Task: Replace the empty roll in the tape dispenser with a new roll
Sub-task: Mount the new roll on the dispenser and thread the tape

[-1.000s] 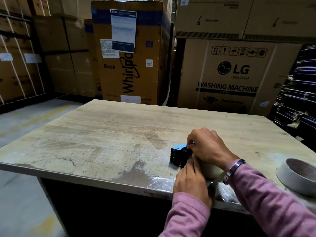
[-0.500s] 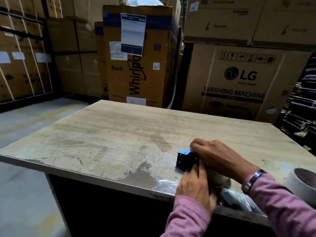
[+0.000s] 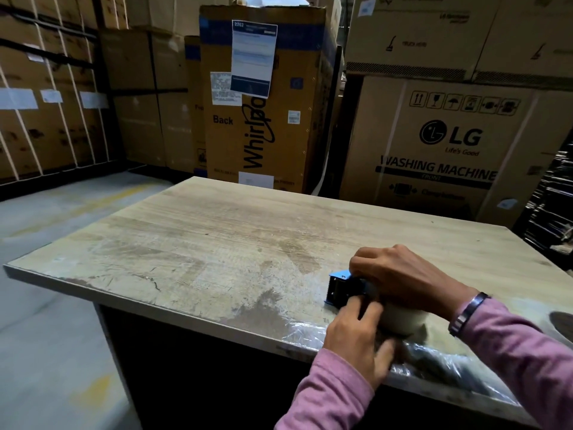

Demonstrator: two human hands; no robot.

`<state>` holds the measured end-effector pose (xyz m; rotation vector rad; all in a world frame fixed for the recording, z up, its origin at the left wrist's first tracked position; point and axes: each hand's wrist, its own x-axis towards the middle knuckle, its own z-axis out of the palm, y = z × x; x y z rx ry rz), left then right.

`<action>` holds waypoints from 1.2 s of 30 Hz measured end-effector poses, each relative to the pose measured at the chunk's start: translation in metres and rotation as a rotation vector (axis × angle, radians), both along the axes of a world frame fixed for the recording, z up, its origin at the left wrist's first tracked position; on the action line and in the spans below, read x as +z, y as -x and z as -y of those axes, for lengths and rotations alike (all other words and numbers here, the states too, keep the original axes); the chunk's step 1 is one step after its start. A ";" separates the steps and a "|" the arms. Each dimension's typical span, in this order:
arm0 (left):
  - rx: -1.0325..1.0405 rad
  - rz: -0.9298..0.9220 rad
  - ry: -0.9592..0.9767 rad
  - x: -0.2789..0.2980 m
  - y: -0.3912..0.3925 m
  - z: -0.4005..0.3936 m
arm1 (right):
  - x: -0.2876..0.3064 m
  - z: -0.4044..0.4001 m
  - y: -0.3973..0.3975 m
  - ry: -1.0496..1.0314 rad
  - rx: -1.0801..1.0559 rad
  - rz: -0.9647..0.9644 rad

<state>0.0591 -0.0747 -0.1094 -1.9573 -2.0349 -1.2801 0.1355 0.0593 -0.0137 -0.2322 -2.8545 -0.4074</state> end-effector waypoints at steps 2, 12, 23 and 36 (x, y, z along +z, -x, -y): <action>0.008 0.045 -0.117 -0.003 0.005 0.002 | -0.001 -0.001 -0.002 0.000 0.015 -0.024; 0.049 0.438 0.185 0.017 0.066 -0.023 | 0.003 -0.003 -0.001 0.177 0.042 -0.042; -0.410 0.557 0.252 0.021 0.108 -0.040 | 0.004 -0.014 -0.001 0.176 0.166 -0.005; -0.494 0.493 0.217 0.013 0.120 -0.069 | -0.004 -0.027 0.005 0.331 0.242 -0.140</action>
